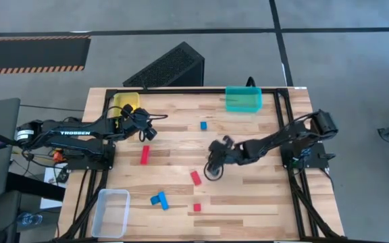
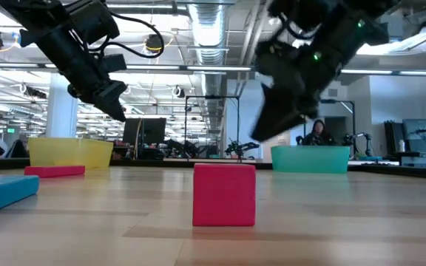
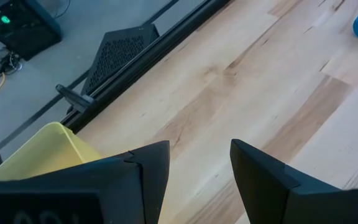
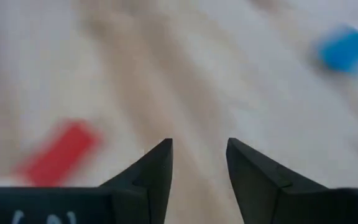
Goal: Sort & place blocks by color
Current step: Put the top right red block into the blue bin
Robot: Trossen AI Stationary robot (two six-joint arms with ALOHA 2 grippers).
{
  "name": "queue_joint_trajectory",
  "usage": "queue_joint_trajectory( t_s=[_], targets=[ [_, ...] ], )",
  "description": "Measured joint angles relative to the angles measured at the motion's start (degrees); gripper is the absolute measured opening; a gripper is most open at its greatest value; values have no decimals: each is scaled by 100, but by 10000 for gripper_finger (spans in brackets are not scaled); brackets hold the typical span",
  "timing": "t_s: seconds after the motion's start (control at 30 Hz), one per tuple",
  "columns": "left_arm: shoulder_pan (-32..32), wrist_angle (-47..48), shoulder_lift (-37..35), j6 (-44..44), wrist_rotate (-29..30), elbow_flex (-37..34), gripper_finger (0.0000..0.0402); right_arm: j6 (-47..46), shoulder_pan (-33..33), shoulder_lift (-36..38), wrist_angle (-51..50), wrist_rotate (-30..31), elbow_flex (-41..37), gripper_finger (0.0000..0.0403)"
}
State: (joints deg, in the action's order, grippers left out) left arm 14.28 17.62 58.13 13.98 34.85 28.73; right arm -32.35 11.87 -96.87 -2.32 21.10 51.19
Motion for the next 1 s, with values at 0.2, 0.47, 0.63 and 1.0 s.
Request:
queue_joint_trajectory(
  t_s=[0.2,0.47,0.63,1.0],
  targets=[
    [0,-47,0,-85,0,0,161,695,391,-717,771,11,253,195],
    [0,-57,0,-6,-31,0,161,2036,692,-1352,811,261,829,222],
    [0,-6,0,27,-195,0,161,2232,801,-1677,672,221,1148,235],
    [0,152,0,74,-208,0,161,1610,868,-1425,-1854,560,1563,233]
  ],
)
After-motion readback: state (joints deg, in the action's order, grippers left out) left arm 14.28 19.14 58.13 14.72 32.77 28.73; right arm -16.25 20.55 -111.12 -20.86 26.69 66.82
